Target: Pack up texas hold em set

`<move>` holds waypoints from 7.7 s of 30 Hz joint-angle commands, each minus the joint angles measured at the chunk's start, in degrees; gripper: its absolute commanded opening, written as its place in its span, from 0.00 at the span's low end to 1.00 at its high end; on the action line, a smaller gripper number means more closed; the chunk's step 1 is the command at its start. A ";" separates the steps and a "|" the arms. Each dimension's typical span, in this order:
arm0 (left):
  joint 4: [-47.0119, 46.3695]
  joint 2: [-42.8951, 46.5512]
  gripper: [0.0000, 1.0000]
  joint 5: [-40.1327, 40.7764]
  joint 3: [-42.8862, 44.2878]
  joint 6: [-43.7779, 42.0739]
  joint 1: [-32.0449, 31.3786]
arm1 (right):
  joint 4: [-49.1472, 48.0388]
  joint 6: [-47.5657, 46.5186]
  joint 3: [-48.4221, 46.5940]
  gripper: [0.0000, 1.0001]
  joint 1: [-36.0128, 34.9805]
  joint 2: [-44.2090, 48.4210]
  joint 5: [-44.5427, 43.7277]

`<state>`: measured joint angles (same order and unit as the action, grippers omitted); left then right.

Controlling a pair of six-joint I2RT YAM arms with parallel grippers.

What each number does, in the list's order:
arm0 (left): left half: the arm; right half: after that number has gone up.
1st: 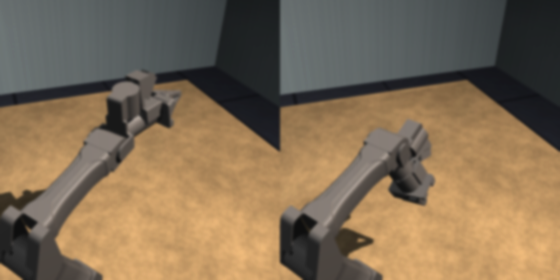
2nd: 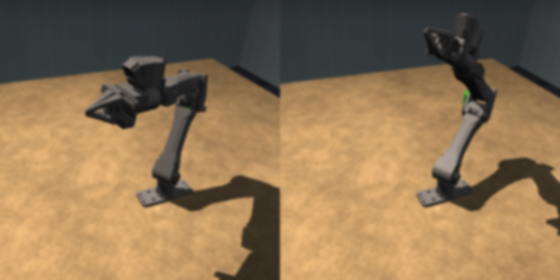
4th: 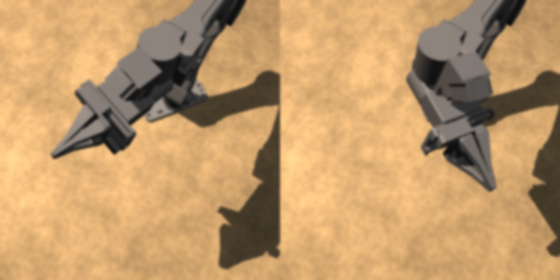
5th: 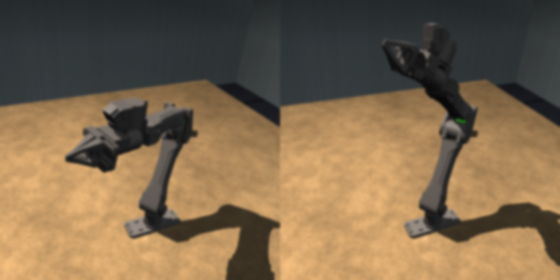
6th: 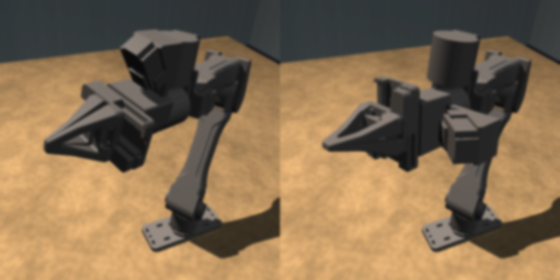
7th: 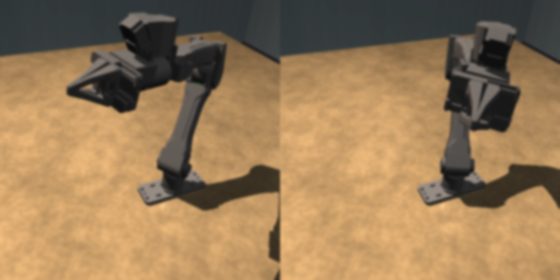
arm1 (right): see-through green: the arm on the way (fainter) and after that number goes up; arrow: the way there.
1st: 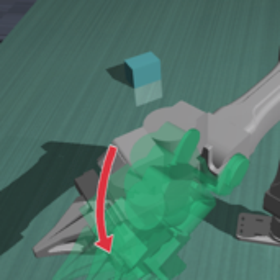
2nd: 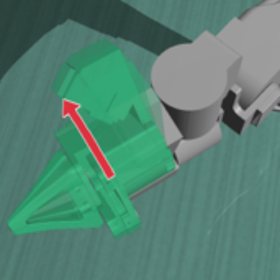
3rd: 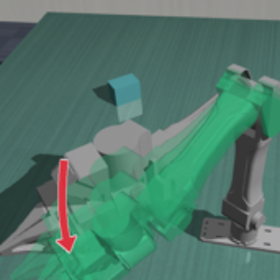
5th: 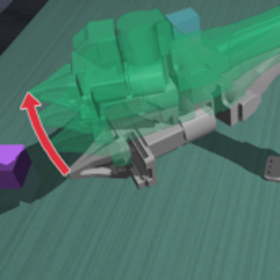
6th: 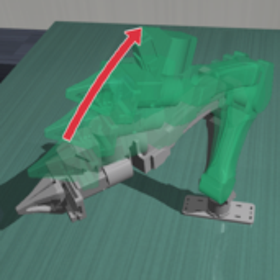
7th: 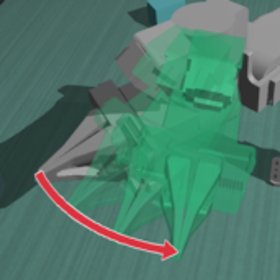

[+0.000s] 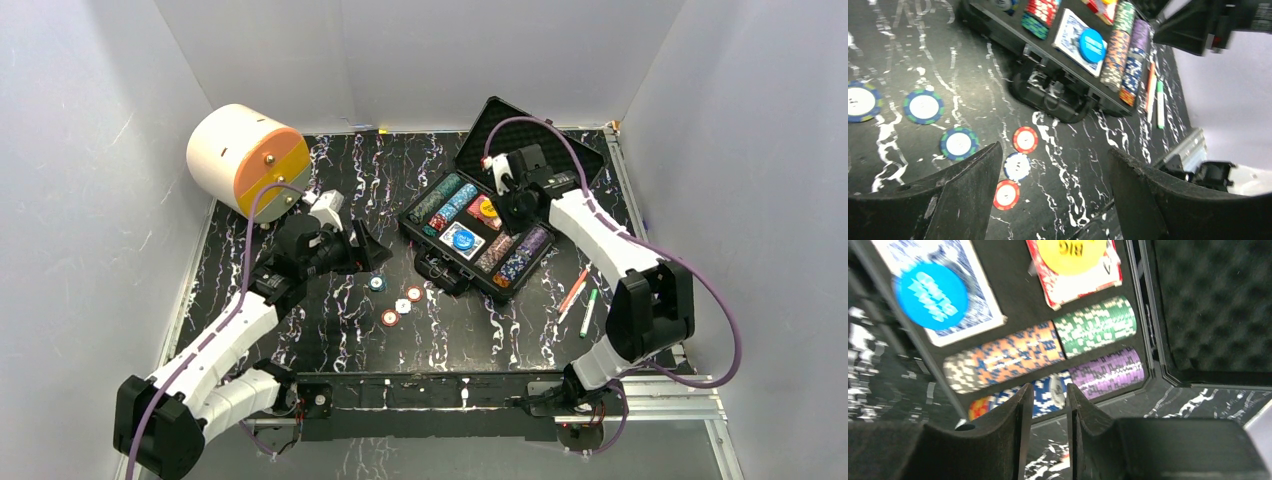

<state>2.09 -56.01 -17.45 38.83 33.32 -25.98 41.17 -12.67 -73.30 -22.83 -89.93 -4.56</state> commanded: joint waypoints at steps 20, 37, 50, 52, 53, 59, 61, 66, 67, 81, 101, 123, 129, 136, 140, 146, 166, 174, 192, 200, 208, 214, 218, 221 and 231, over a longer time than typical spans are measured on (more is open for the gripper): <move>28.91 15.09 0.84 49.26 6.41 13.52 0.20 | -8.34 56.17 -6.14 0.72 -38.22 -9.03 -11.31; 30.52 15.67 0.94 51.48 6.05 12.03 0.14 | 6.67 75.87 -19.69 0.58 -43.70 -31.09 -23.23; 30.78 15.84 0.94 50.73 5.55 12.73 0.14 | 2.68 76.48 -12.72 0.50 -42.11 -31.03 -17.86; 30.85 15.80 0.94 50.56 5.55 12.80 0.14 | 2.42 76.12 -12.11 0.46 -41.88 -30.99 -17.80; 30.87 15.84 0.94 50.39 5.56 12.81 0.14 | 2.68 76.00 -12.05 0.44 -41.86 -31.11 -18.06; 30.90 16.24 0.98 43.23 3.35 12.40 0.18 | 4.44 74.06 -12.84 0.42 -41.86 -29.39 -20.28; 29.78 15.92 0.99 37.66 0.98 12.17 0.18 | 4.68 73.57 -12.92 0.42 -41.86 -27.66 -21.12; 25.07 15.26 0.98 23.20 -6.08 14.69 0.14 | 4.12 72.62 -12.41 0.43 -41.39 -23.43 -21.17; 23.40 15.56 0.98 20.81 -7.56 15.23 0.14 | 3.83 72.65 -12.13 0.43 -41.15 -22.67 -20.66; -3.29 8.91 0.70 -3.71 -18.09 15.13 0.07 | -6.38 76.58 -4.17 0.44 -36.75 -10.72 -11.14; -32.00 -4.08 0.36 -10.41 -21.49 27.32 -0.12 | -18.35 86.92 3.23 0.44 -32.63 -3.27 2.28; -18.64 -2.10 0.00 -16.53 -8.14 7.77 0.56 | -31.87 40.97 5.67 0.91 -17.08 7.08 29.03; -18.43 -1.84 0.00 -28.04 -1.10 4.85 1.28 | -33.23 29.84 5.88 0.76 -14.27 12.02 46.58; -24.67 -2.26 0.00 -36.02 1.83 9.80 1.28 | -32.38 26.37 5.53 0.58 -14.29 14.34 51.42; -26.93 -2.13 0.00 -36.60 1.59 11.47 1.28 | -31.34 26.39 4.66 0.45 -14.35 13.17 52.35; -29.05 -2.60 0.00 -36.36 1.29 12.51 1.28 | -29.41 24.92 3.04 0.22 -14.34 10.34 57.48; 3.55 0.37 0.73 -3.17 4.31 -0.82 1.37 | -5.61 -2.74 3.77 0.00 -6.79 9.90 -1.82; 2.97 -0.52 0.73 -3.63 3.53 -0.94 1.37 | -0.75 -4.40 4.73 0.00 -0.71 6.71 -4.31; 3.01 -0.15 0.73 -3.46 2.44 -0.70 1.37 | 0.37 -6.68 4.47 0.00 -0.08 3.87 -3.33; 3.21 0.12 0.73 -3.21 2.14 -0.52 1.37 | -2.29 -5.34 3.50 0.00 -0.11 6.79 -6.65; 2.68 0.20 0.73 -3.28 1.56 -0.03 1.37 | -2.39 -6.63 5.39 0.00 -0.11 9.86 0.21; 2.28 -0.05 0.73 -3.51 1.41 0.09 1.37 | -1.00 -6.68 5.18 0.00 -0.11 6.59 -1.15; 2.21 -0.28 0.73 -3.57 1.59 0.21 1.37 | 0.05 -6.49 4.04 0.00 -0.09 4.00 -2.17; 2.30 -0.17 0.73 -3.47 1.57 0.01 1.35 | 0.31 -6.49 4.19 0.00 -0.11 3.54 -1.67; 2.31 -0.72 0.73 -3.54 1.90 -0.04 1.37 | 1.06 -6.58 5.03 0.17 -0.04 2.29 -3.92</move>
<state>4.95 -57.19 -20.56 40.53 33.45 -24.64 40.88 -18.46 -67.59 -23.14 -87.29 -7.27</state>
